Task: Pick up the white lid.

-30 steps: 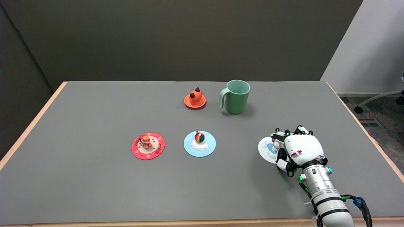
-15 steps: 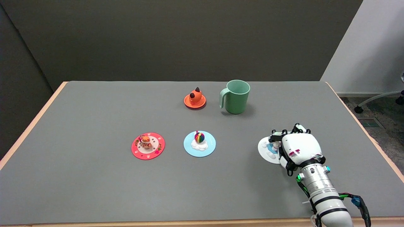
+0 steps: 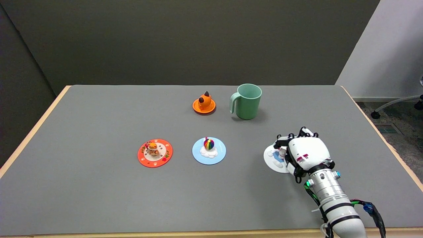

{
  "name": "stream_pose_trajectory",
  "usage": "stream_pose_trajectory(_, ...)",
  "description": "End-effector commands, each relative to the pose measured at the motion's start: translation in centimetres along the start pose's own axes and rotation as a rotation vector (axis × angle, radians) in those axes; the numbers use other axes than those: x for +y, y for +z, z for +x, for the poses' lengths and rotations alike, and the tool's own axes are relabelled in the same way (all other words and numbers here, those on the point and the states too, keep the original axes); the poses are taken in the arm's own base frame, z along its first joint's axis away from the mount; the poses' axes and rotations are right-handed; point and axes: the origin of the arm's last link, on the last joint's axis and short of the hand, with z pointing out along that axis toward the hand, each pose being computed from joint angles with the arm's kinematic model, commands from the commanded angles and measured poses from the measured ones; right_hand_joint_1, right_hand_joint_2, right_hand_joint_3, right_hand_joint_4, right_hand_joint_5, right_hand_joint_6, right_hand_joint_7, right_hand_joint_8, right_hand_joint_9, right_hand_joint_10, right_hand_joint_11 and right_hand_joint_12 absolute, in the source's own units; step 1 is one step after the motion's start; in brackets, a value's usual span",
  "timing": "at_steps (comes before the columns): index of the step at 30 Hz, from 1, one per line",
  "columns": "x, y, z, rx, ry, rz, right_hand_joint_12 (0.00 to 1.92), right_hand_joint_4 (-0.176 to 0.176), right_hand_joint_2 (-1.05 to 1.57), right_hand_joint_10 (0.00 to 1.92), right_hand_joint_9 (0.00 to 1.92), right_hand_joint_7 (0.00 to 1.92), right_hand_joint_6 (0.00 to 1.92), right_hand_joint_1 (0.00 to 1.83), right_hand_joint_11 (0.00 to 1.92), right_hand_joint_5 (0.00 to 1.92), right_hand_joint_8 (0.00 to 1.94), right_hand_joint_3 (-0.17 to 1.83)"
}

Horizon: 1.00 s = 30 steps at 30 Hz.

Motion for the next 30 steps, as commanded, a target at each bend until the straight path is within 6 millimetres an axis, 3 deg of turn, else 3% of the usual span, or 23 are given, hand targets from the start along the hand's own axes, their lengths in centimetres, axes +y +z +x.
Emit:
stream_pose_trajectory(1,-0.08,0.42,-0.20,-0.041,0.032,-0.006,1.56,0.176,1.00,0.62,0.93,0.97,0.32,1.36,0.31,0.89,1.04,0.21)
stream_pose_trajectory(5,0.25,0.32,-0.60,-0.055,0.024,-0.016,1.49,0.176,1.04,0.63,0.93,0.94,0.34,1.35,0.35,0.88,1.08,0.17)
stream_pose_trajectory(11,0.24,0.24,-0.64,-0.055,0.023,-0.016,1.53,0.176,1.02,0.57,0.93,0.95,0.34,1.36,0.36,0.88,1.07,0.21)
stream_pose_trajectory(12,0.25,0.22,-0.65,-0.055,0.022,-0.016,1.52,0.131,1.04,0.58,0.94,0.96,0.61,1.31,0.36,0.86,1.05,0.18)
stream_pose_trajectory(13,0.27,0.21,-0.65,-0.054,0.021,-0.016,1.51,0.028,1.10,0.60,0.93,0.97,1.21,1.20,0.37,0.84,1.00,0.11)
stream_pose_trajectory(19,0.29,0.21,-0.54,-0.046,0.018,-0.016,1.51,0.028,1.13,0.65,0.88,0.92,1.30,1.18,0.38,0.78,1.09,0.12)
stream_pose_trajectory(20,0.28,0.25,-0.51,-0.045,0.018,-0.016,1.49,0.136,1.07,0.64,0.88,0.90,0.80,1.30,0.40,0.79,1.14,0.19)
stream_pose_trajectory(21,0.27,0.31,-0.45,-0.043,0.018,-0.014,1.48,0.176,1.05,0.63,0.88,0.89,0.61,1.35,0.40,0.80,1.16,0.21)
stream_pose_trajectory(30,-0.05,0.67,-0.33,-0.046,0.017,0.012,1.48,0.176,1.06,0.66,0.86,0.88,0.62,1.35,0.41,0.79,1.17,0.20)
